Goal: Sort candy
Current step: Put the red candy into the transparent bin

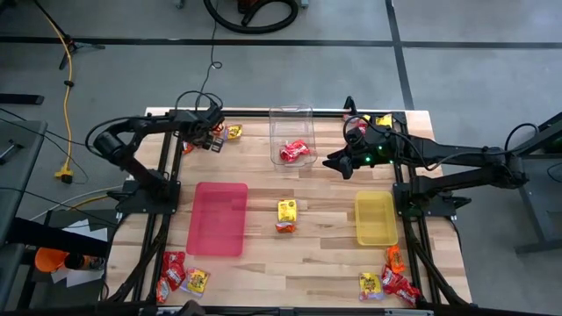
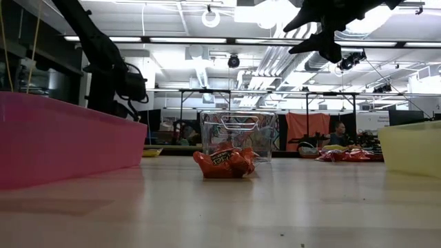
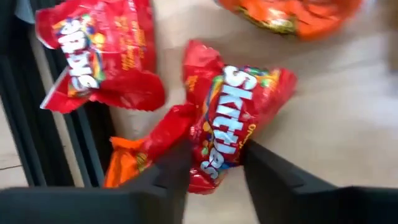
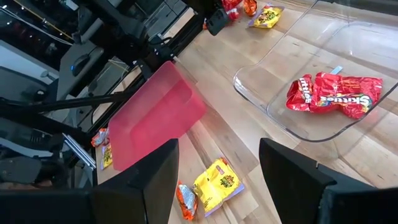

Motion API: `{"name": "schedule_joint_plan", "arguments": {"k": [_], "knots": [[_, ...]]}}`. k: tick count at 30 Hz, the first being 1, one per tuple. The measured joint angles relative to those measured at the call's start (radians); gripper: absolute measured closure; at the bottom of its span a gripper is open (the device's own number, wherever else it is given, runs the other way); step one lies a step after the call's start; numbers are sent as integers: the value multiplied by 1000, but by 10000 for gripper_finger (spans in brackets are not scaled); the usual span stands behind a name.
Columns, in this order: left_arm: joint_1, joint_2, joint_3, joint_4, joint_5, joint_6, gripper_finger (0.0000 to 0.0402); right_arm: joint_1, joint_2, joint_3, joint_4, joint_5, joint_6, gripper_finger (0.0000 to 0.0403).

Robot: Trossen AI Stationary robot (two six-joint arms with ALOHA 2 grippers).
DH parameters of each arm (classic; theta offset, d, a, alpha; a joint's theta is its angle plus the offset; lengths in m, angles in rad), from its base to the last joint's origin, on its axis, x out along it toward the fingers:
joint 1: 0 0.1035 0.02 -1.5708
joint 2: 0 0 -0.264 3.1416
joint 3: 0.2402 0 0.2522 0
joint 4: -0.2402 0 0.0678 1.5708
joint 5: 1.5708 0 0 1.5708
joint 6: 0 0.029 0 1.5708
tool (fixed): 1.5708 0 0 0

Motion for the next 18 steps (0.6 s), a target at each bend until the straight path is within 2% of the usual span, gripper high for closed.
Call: {"name": "schedule_joint_plan", "arguments": {"k": [3,4,8,12,16,18], "knots": [[-5,-50,0,-14,57,8,376,0,0,0,0,9,-4,185],[-5,-80,-1,-17,86,8,387,0,0,0,0,10,-9,185],[-14,-244,-1,-29,158,-5,393,0,0,0,0,10,-26,185],[-72,-456,-1,2,267,-50,398,0,0,0,25,10,-42,185],[-220,-604,-1,217,384,-173,400,0,0,0,121,65,-106,185],[-317,-625,-1,376,384,-217,401,0,0,0,188,117,-135,185]]}}
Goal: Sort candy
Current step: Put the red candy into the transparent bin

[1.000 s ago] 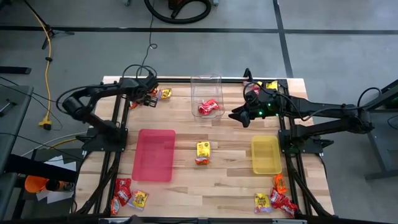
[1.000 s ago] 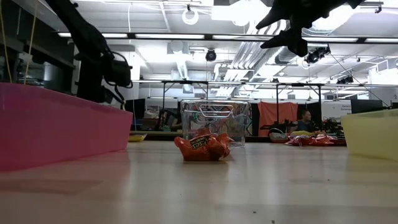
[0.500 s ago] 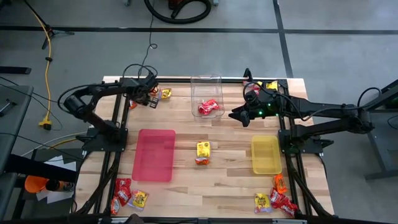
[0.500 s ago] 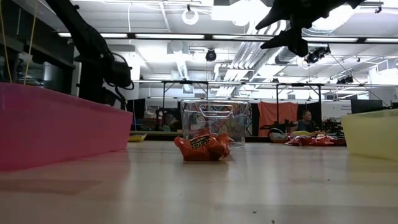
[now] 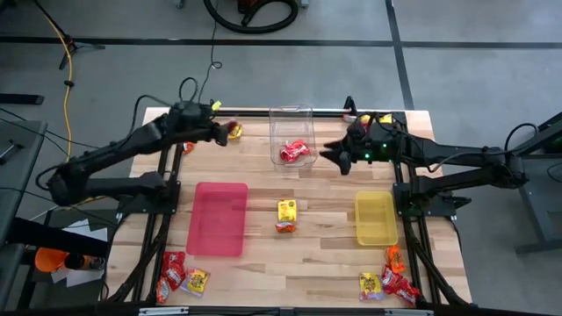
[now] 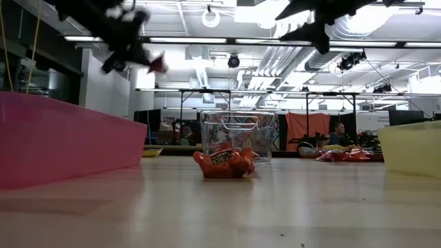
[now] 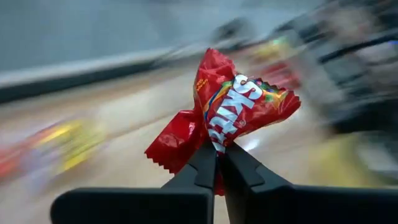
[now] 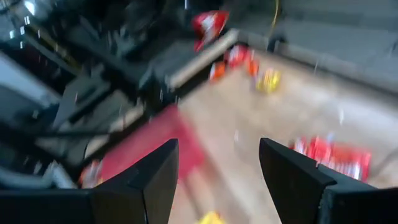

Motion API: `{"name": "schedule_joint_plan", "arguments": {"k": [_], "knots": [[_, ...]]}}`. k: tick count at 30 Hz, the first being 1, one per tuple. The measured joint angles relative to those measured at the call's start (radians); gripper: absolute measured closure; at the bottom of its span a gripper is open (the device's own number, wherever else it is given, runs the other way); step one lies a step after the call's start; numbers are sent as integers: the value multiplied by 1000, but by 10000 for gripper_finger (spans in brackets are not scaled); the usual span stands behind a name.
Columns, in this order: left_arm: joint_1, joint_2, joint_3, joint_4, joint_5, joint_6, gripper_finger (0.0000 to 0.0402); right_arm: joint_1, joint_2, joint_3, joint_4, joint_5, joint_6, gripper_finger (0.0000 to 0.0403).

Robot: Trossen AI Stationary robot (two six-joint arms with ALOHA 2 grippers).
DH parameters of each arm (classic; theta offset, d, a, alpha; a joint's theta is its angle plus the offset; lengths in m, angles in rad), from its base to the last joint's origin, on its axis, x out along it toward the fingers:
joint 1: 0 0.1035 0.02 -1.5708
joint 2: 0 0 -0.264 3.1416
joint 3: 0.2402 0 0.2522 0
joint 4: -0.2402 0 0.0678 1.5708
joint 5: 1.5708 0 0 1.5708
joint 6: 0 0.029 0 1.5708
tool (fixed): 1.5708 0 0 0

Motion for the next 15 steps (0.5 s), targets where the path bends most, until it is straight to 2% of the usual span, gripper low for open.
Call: {"name": "schedule_joint_plan", "arguments": {"k": [4,7,11,15], "knots": [[-192,69,1,286,-132,-10,401,-1,0,0,137,81,-80,185],[-269,171,1,419,-223,44,401,-1,0,0,231,152,-123,185],[-271,310,34,466,-248,69,401,-1,0,0,314,189,-146,185],[-240,448,124,462,-195,109,401,-1,0,0,313,184,-142,185]]}}
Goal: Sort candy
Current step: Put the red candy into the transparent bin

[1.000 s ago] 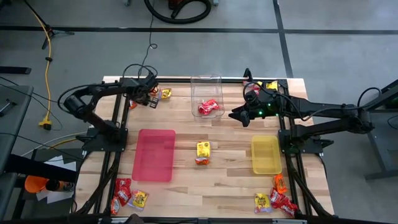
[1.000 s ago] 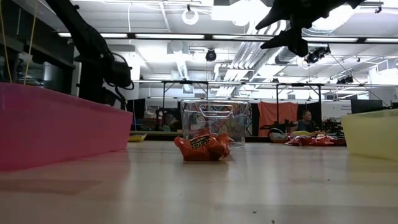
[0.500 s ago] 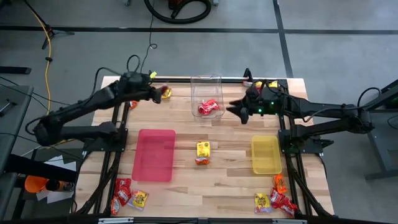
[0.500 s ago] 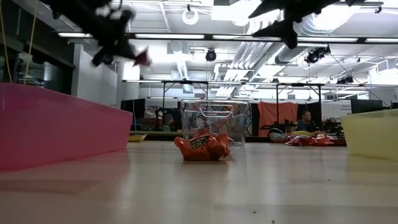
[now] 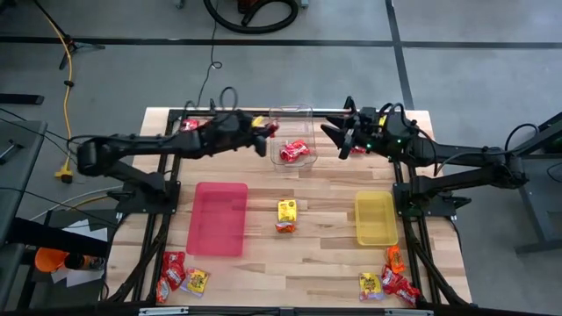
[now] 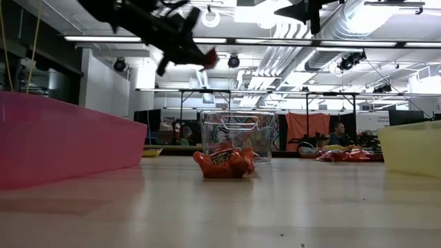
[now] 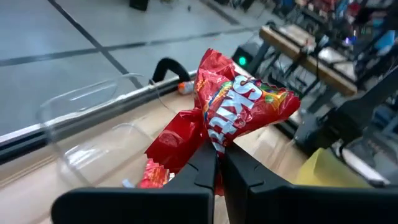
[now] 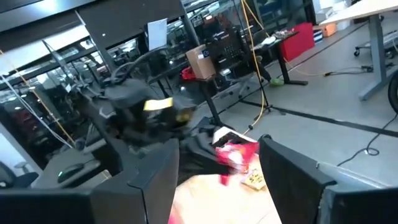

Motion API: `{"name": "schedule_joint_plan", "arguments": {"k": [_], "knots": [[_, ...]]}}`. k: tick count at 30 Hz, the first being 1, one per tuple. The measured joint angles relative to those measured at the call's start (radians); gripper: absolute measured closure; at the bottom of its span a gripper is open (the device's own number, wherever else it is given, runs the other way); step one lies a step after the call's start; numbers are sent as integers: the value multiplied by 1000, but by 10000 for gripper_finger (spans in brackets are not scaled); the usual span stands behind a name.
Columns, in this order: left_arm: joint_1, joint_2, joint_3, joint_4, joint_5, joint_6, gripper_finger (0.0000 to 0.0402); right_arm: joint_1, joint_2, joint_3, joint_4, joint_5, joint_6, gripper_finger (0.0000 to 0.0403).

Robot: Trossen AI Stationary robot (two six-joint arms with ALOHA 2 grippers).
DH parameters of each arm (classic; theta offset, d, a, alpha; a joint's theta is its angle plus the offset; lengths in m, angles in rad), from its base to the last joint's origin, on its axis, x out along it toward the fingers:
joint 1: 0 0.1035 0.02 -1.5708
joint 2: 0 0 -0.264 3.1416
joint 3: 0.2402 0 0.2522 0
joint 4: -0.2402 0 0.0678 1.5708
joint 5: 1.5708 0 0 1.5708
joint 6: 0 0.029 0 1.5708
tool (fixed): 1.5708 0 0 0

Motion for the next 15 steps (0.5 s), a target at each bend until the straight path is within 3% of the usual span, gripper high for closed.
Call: {"name": "schedule_joint_plan", "arguments": {"k": [7,15], "knots": [[19,216,201,-124,42,83,371,0,0,0,-5,-3,16,185],[23,295,349,-303,38,119,278,0,0,0,-6,-39,17,185]]}}
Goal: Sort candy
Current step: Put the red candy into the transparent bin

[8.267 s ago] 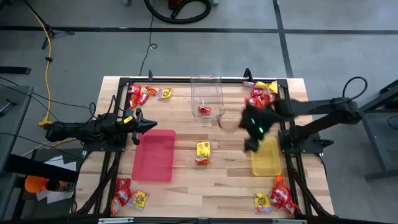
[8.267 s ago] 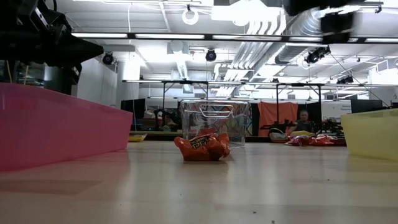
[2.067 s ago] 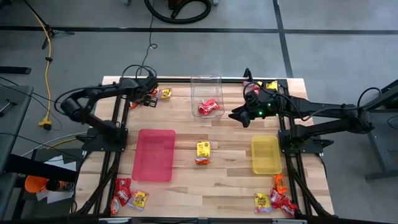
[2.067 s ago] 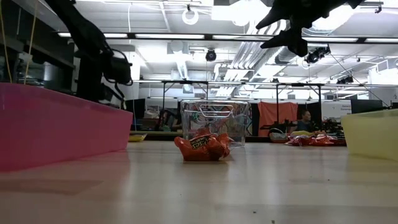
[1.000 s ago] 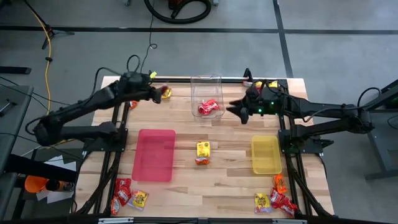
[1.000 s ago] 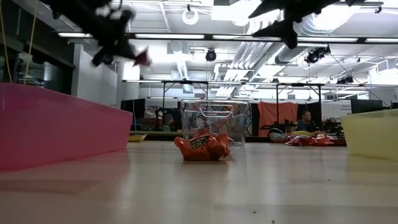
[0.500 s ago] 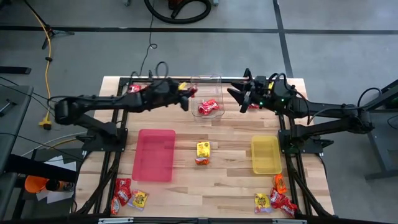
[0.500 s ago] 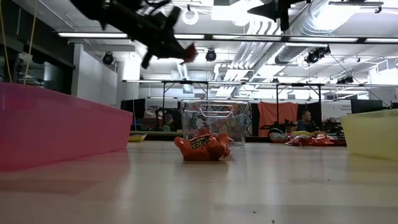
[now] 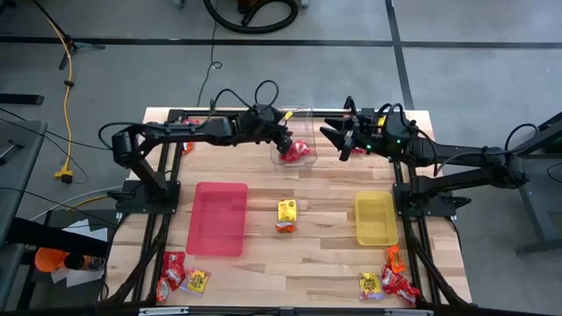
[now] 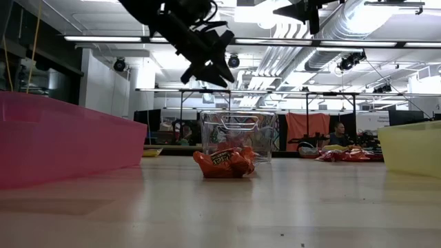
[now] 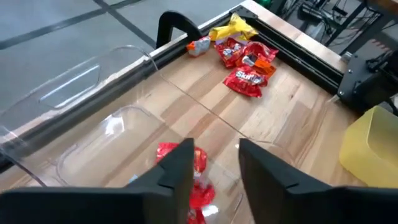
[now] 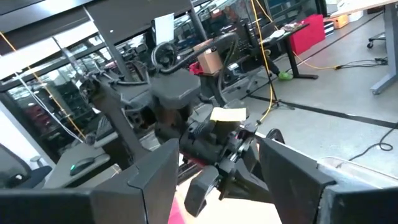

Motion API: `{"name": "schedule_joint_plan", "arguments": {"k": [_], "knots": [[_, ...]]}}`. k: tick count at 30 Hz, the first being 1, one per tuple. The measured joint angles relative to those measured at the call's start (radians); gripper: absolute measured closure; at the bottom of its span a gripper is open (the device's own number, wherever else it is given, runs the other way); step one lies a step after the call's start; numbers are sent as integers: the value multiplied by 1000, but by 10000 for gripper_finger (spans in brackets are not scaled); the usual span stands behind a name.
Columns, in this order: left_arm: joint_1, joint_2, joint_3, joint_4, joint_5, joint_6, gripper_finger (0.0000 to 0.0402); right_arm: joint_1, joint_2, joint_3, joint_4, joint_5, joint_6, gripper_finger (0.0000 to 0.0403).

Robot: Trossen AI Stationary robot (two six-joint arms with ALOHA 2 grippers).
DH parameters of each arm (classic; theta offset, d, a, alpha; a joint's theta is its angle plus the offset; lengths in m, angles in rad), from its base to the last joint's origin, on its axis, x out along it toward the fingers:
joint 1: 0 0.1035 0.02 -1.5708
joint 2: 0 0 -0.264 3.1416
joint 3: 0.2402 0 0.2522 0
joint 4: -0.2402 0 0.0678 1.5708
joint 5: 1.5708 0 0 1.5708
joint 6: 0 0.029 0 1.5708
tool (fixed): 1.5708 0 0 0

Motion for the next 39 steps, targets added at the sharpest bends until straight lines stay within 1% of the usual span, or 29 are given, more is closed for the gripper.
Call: {"name": "schedule_joint_plan", "arguments": {"k": [2,5,8,9,11,14,16,20,26,28,29,31,32,34,36,39], "knots": [[0,-6,13,-28,14,8,256,0,0,0,0,0,-1,185],[7,-49,16,-91,104,5,234,0,0,0,0,0,-3,185],[-14,-116,-4,-134,194,-27,228,0,0,0,-1,-2,-3,185],[-30,-143,-22,-135,207,-39,228,0,0,0,-3,-3,-3,185],[-79,-201,-60,-131,198,-53,228,0,0,0,-6,-5,-3,185],[-173,-302,-132,-80,104,-81,229,0,0,0,-14,-25,-3,185],[-239,-356,-178,-39,33,-107,229,0,0,0,-15,-62,-3,185],[-354,-457,-237,-12,-102,-148,229,0,0,0,-22,-140,-4,185],[-478,-536,-252,-14,-312,-170,229,0,-1,0,-42,-204,-7,185],[-505,-553,-253,-33,-350,-158,229,0,-1,0,-42,-207,27,185],[-514,-557,-253,-35,-353,-151,229,0,-2,0,-42,-218,47,185],[-531,-572,-253,-69,-333,-142,229,3,-2,0,-40,-251,100,185],[-540,-581,-253,-98,-306,-145,229,6,-2,0,-40,-266,134,185],[-559,-605,-252,-178,-218,-177,229,20,-2,0,-40,-282,205,185],[-588,-626,-252,-288,-112,-248,229,44,-2,0,-39,-280,258,185],[-669,-640,-252,-466,18,-357,229,89,1,0,-41,-254,310,185]]}}
